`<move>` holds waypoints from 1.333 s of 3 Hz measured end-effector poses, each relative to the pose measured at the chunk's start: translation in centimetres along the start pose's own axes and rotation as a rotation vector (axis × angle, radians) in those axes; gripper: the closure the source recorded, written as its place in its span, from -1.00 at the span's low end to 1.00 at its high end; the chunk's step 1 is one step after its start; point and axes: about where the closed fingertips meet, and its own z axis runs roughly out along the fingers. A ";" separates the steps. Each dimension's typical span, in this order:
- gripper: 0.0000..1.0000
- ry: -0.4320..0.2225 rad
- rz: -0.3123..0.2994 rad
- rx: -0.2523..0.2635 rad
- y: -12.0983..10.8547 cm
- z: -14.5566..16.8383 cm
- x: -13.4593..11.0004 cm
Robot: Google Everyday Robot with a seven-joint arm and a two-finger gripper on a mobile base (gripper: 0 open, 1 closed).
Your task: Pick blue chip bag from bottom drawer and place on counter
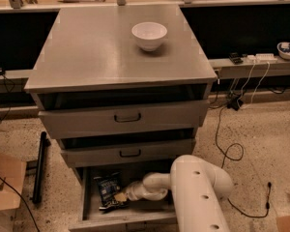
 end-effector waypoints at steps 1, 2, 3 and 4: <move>1.00 0.000 0.000 0.000 0.2 -0.3 -0.3; 1.00 0.000 0.000 0.000 0.3 -0.6 -0.5; 1.00 -0.033 -0.027 -0.006 1.9 -3.0 -0.8; 1.00 -0.215 -0.316 -0.025 8.8 -12.1 -7.5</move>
Offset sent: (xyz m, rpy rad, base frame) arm -0.0582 -0.0431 0.1868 0.2353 -0.2243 -0.0239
